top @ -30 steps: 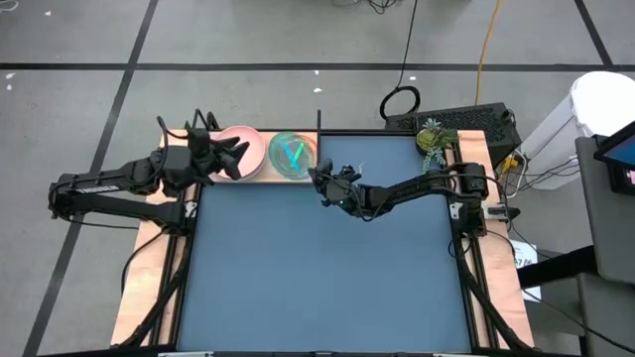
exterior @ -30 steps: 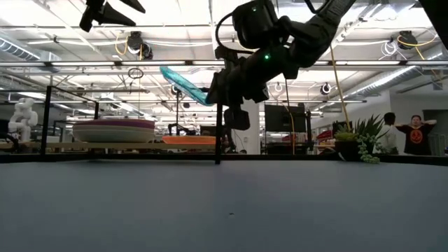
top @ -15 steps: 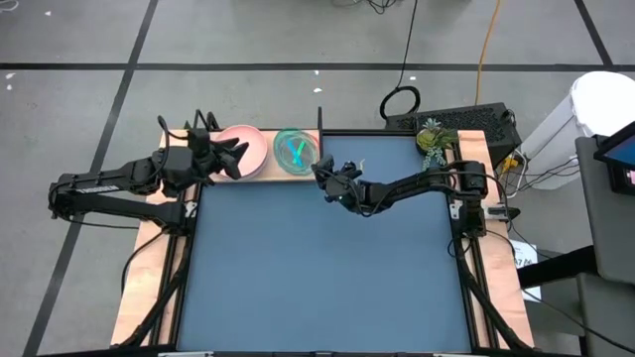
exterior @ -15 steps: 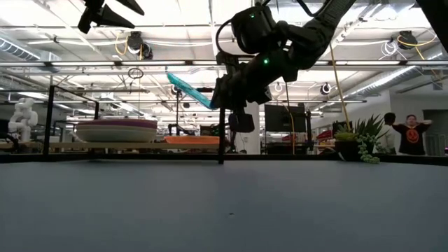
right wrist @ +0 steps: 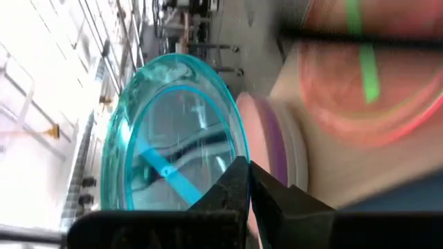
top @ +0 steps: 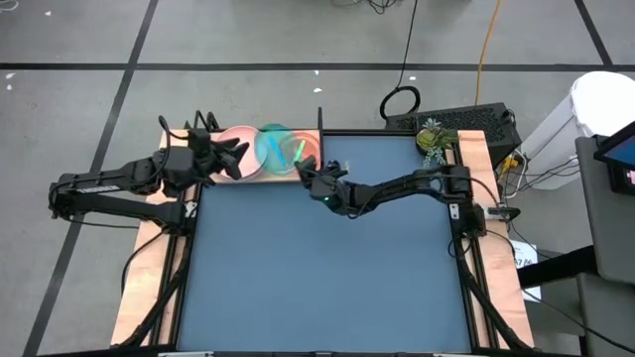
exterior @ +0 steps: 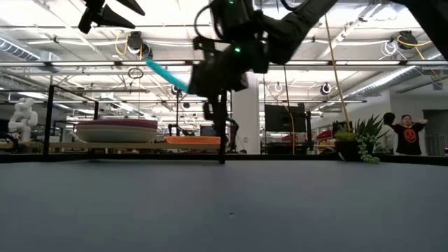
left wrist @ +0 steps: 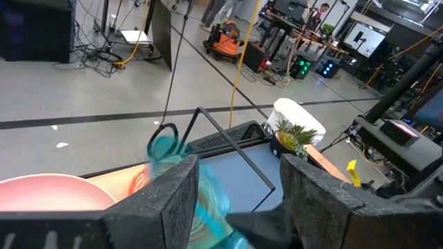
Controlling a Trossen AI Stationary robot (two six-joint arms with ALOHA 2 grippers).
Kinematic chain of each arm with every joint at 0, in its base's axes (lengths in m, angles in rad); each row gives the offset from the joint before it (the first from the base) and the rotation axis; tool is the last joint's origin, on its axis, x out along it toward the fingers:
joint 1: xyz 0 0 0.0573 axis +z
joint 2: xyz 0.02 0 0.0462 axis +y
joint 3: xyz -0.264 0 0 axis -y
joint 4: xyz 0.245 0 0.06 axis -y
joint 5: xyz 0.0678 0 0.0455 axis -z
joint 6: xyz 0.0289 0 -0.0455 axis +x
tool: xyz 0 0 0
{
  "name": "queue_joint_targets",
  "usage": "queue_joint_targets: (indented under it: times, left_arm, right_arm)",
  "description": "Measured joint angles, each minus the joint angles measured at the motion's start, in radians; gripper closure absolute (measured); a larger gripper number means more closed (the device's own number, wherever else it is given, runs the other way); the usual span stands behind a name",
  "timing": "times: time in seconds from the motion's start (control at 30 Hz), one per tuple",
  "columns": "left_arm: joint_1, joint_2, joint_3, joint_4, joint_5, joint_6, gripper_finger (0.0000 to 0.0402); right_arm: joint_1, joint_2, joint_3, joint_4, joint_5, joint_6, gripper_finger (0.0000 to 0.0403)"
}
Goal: Place and stack plates onto a shelf
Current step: Stack the blue plate on top of the green plate on the shelf
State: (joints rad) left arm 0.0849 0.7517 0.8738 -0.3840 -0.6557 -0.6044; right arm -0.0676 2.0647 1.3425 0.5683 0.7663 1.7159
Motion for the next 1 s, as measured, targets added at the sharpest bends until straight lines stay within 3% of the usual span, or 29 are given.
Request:
queue_joint_targets:
  times: [0.1,0.27,0.47,1.0]
  left_arm:
    - [0.0,0.002,0.0,0.0,0.001,-0.001,0.0195]
    - [-0.003,0.0,0.0,0.002,0.039,-0.014,0.0195]
    - [-0.029,-0.002,0.0,0.108,0.057,-0.007,0.0195]
    - [-0.034,0.001,0.0,0.131,0.058,0.024,0.0195]
  right_arm:
    - [-0.008,0.045,0.056,-0.03,0.001,0.007,0.0403]
    - [-0.023,0.065,0.07,-0.043,0.099,-0.011,0.0403]
    - [-0.025,0.066,0.07,-0.095,0.149,-0.027,0.0403]
    - [-0.04,0.064,0.07,-0.237,0.17,0.108,0.0403]
